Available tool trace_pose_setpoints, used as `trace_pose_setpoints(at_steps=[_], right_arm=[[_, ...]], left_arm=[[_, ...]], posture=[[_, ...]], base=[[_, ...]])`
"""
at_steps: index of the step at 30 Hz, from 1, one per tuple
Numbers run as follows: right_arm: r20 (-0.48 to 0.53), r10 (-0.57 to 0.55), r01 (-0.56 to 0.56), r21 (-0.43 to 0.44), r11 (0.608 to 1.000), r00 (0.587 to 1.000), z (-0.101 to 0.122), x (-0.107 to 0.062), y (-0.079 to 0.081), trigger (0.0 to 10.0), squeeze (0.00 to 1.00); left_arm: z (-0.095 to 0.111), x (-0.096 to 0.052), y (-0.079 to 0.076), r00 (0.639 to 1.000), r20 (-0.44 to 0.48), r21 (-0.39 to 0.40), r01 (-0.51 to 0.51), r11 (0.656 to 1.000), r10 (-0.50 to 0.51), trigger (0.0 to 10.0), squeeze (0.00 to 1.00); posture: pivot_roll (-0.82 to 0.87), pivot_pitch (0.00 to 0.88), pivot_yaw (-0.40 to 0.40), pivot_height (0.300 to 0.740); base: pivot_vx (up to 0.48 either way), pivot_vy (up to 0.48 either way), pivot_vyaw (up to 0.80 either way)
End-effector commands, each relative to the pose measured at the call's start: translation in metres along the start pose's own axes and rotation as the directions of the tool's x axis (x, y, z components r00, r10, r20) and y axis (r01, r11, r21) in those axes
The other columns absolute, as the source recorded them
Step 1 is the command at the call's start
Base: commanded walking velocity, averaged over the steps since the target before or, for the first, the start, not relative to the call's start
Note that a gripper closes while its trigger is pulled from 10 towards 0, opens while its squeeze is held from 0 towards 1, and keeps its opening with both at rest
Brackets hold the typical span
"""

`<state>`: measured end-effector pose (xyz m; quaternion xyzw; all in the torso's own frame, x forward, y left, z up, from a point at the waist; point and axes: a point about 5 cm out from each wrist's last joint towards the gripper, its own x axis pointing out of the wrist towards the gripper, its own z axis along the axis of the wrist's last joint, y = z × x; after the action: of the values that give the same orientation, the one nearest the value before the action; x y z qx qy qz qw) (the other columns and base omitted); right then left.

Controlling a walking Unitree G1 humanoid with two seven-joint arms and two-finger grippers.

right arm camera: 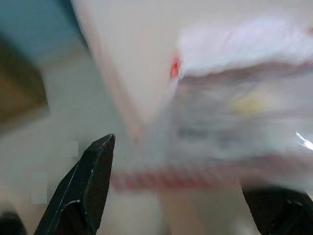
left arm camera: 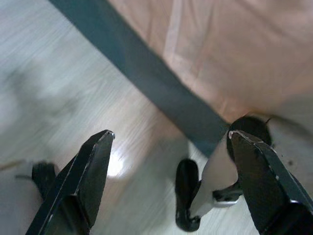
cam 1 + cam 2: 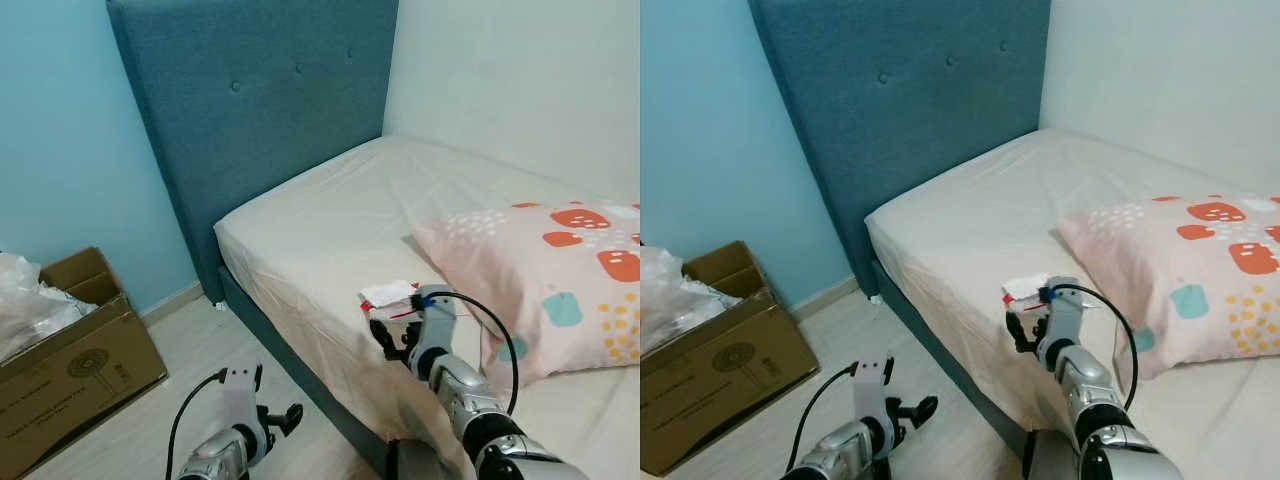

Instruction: Clean up the room

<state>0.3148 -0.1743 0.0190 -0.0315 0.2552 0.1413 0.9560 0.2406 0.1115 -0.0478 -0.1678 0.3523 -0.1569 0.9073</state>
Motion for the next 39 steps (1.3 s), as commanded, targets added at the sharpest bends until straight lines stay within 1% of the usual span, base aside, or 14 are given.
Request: trace_pose_setpoints(at_steps=[1, 5, 7, 8, 9, 13, 14, 19, 22, 23, 26, 28, 33, 39], right_arm=[[-0.200, 0.059, -0.070, -0.052, 0.996, 0.978, -0.034, -0.005, 0.011, 10.0, 0.00], [-0.259, 0.244, -0.255, -0.009, 0.967, 0.934, -0.047, -0.007, 0.030, 10.0, 0.00], [-0.299, 0.449, -0.477, -0.025, 0.878, 0.842, -0.056, -0.012, 0.051, 10.0, 0.00], [-0.299, 0.449, -0.477, -0.025, 0.878, 0.842, -0.056, -0.012, 0.051, 10.0, 0.00], [-0.269, 0.595, -0.622, -0.019, 0.782, 0.757, -0.053, -0.017, 0.065, 10.0, 0.00], [-0.213, 0.650, -0.665, 0.002, 0.747, 0.729, -0.046, -0.017, 0.070, 10.0, 0.00], [-0.091, 0.732, -0.729, 0.063, 0.681, 0.675, -0.028, -0.019, 0.080, 10.0, 0.00], [-0.071, 0.772, -0.770, 0.066, 0.635, 0.631, -0.022, -0.022, 0.088, 10.0, 0.00], [-0.011, 0.736, -0.736, 0.018, 0.677, 0.677, -0.013, -0.017, 0.088, 10.0, 0.00], [0.060, 0.656, -0.656, -0.014, 0.755, 0.753, 0.001, -0.010, 0.082, 10.0, 0.00], [0.118, 0.564, -0.566, -0.025, 0.824, 0.817, 0.013, -0.003, 0.076, 10.0, 0.00], [0.134, 0.288, -0.271, -0.130, 0.954, 0.948, 0.030, 0.008, 0.052, 10.0, 0.00], [0.134, 0.016, 0.016, -0.230, 0.973, 0.991, 0.043, 0.010, 0.022, 10.0, 0.00], [0.118, -0.145, 0.169, -0.228, 0.959, 0.982, 0.046, 0.005, -0.006, 10.0, 0.00]], left_arm=[[-0.006, -0.005, 0.008, 1.000, -0.023, 0.010, -0.017, 1.000, 0.018, 10.0, 0.00], [-0.009, -0.007, 0.010, 0.999, -0.033, 0.013, -0.022, 1.000, 0.023, 10.0, 0.00], [-0.012, -0.008, 0.012, 0.999, -0.042, 0.016, -0.025, 1.000, 0.025, 10.0, 0.00], [-0.012, -0.008, 0.012, 0.999, -0.042, 0.016, -0.025, 1.000, 0.025, 10.0, 0.00], [-0.013, -0.009, 0.013, 0.999, -0.047, 0.019, -0.026, 0.999, 0.027, 10.0, 0.00], [-0.013, -0.009, 0.013, 0.998, -0.049, 0.020, -0.027, 0.999, 0.028, 10.0, 0.00], [-0.013, -0.009, 0.014, 0.998, -0.052, 0.023, -0.026, 0.999, 0.027, 10.0, 0.00], [-0.015, -0.009, 0.014, 0.998, -0.056, 0.027, -0.024, 0.999, 0.025, 10.0, 0.00], [-0.016, -0.010, 0.014, 0.998, -0.059, 0.028, -0.022, 0.999, 0.024, 10.0, 0.00], [-0.017, -0.010, 0.014, 0.998, -0.062, 0.028, -0.021, 0.999, 0.022, 10.0, 0.00], [-0.019, -0.011, 0.014, 0.998, -0.064, 0.029, -0.020, 0.999, 0.022, 10.0, 0.00], [-0.021, -0.012, 0.015, 0.997, -0.071, 0.031, -0.018, 0.999, 0.021, 10.0, 0.00], [-0.025, -0.016, 0.019, 0.997, -0.071, 0.032, -0.017, 0.999, 0.019, 10.0, 0.00], [-0.022, -0.023, 0.031, 1.000, -0.021, 0.029, -0.009, 1.000, 0.010, 10.0, 0.00]], posture=[[-0.03, 0.000, -0.008, 0.523], [-0.02, 0.000, -0.008, 0.523], [-0.03, 0.000, -0.009, 0.523], [-0.03, 0.000, -0.009, 0.523], [-0.03, 0.000, -0.011, 0.523], [-0.02, 0.000, -0.012, 0.523], [-0.02, 0.000, -0.009, 0.523], [-0.02, 0.000, -0.010, 0.523], [-0.02, 0.000, -0.010, 0.523], [-0.02, 0.000, -0.006, 0.523], [-0.02, 0.000, -0.003, 0.523], [-0.01, 0.000, 0.002, 0.523], [0.03, 0.000, 0.001, 0.523], [0.10, 0.064, 0.014, 0.523]], base=[[0.000, 0.000, 0.00], [0.000, 0.000, 0.00], [0.000, 0.000, 0.00], [0.000, 0.000, 0.00], [0.000, 0.000, 0.00], [0.000, 0.000, 0.00], [0.000, 0.000, 0.00], [0.000, 0.000, 0.00], [0.000, 0.000, 0.00], [0.000, 0.000, 0.00], [0.000, 0.000, 0.00], [0.000, 0.000, 0.00], [0.000, 0.000, 0.00], [0.000, 0.000, 0.00]])
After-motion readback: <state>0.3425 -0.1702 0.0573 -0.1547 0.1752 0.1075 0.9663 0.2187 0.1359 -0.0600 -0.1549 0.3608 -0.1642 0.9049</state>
